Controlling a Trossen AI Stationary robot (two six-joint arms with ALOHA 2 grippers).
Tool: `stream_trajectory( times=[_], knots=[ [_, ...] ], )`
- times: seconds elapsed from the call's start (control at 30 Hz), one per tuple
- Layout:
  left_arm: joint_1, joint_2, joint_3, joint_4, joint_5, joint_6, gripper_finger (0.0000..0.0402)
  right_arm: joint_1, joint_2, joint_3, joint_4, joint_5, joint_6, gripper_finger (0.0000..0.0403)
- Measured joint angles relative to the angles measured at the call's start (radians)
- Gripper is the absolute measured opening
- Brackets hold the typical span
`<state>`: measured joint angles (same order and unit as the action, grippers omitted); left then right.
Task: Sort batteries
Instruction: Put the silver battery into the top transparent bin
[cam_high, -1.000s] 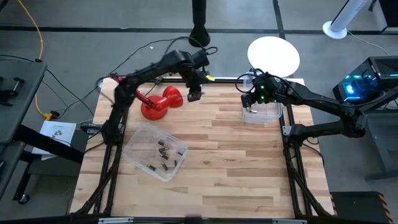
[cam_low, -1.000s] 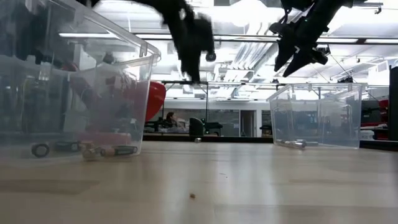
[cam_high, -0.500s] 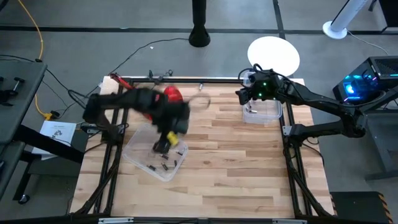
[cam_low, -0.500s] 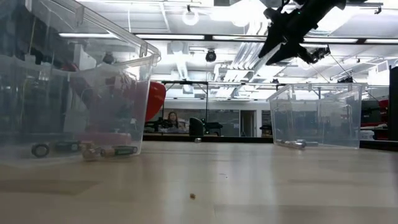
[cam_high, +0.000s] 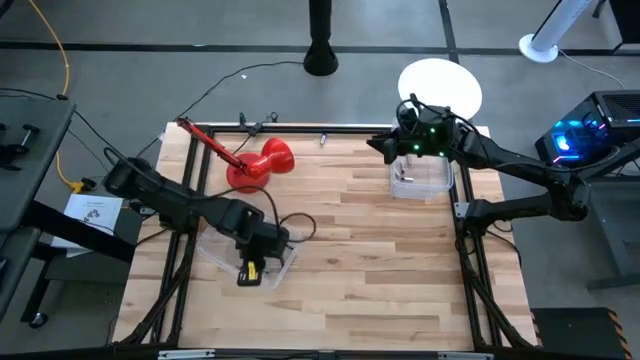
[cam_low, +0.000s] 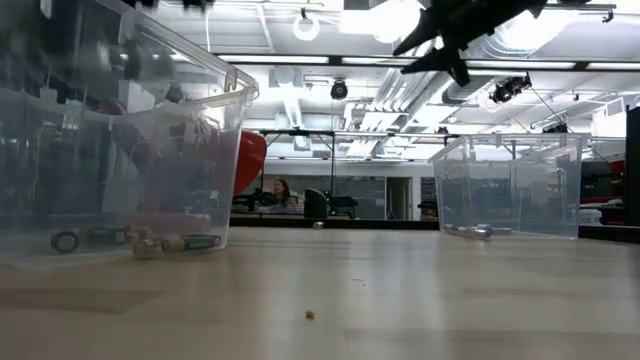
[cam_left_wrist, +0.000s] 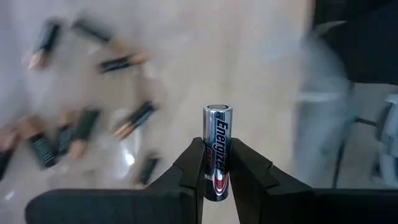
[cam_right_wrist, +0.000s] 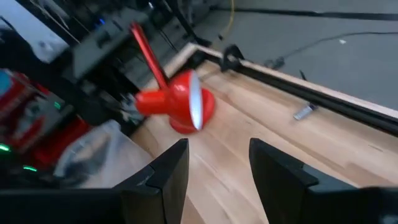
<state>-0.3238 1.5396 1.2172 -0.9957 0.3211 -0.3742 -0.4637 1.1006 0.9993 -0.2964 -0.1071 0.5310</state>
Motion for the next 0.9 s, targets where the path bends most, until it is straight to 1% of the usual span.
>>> stream_trajectory(
  times=[0.1, 0.2, 0.27, 0.33, 0.4, 0.5, 0.63, 0.7, 0.8, 0.9],
  knots=[
    [0.04, -0.026, -0.073, -0.002, -0.065, -0.008, 0.0045, 0.0, 0.027, 0.001, 0.074, -0.011, 0.04, 0.0162],
    [0.101, -0.039, -0.116, -0.001, -0.135, 0.024, 0.0053, 0.004, 0.098, 0.023, 0.098, -0.047, 0.064, 0.0162],
    [0.15, -0.042, -0.125, 0.002, -0.162, 0.042, 0.006, 0.013, 0.168, 0.057, 0.098, -0.086, 0.073, 0.0162],
    [0.192, -0.043, -0.126, -0.001, -0.213, 0.009, 0.007, 0.027, 0.252, 0.102, 0.097, -0.114, 0.06, 0.0162],
    [0.235, -0.043, -0.126, -0.008, -0.246, -0.026, 0.0085, 0.036, 0.338, 0.152, 0.094, -0.115, 0.048, 0.0162],
    [0.283, -0.05, -0.126, -0.05, -0.245, -0.047, 0.0114, 0.035, 0.469, 0.24, 0.091, -0.119, 0.064, 0.0162],
    [0.301, -0.062, -0.126, -0.119, -0.244, -0.068, 0.0158, 0.012, 0.65, 0.397, 0.021, -0.08, 0.071, 0.0162],
    [0.295, -0.071, -0.126, -0.134, -0.244, -0.084, 0.0178, -0.004, 0.741, 0.5, -0.062, -0.051, 0.071, 0.0162],
    [0.287, -0.093, -0.126, -0.155, -0.244, -0.12, 0.0201, -0.028, 0.889, 0.684, -0.197, 0.008, 0.069, 0.0162],
    [0.283, -0.119, -0.126, -0.168, -0.25, -0.152, 0.0211, -0.051, 1.043, 0.884, -0.35, 0.075, 0.031, 0.0162]
  ],
)
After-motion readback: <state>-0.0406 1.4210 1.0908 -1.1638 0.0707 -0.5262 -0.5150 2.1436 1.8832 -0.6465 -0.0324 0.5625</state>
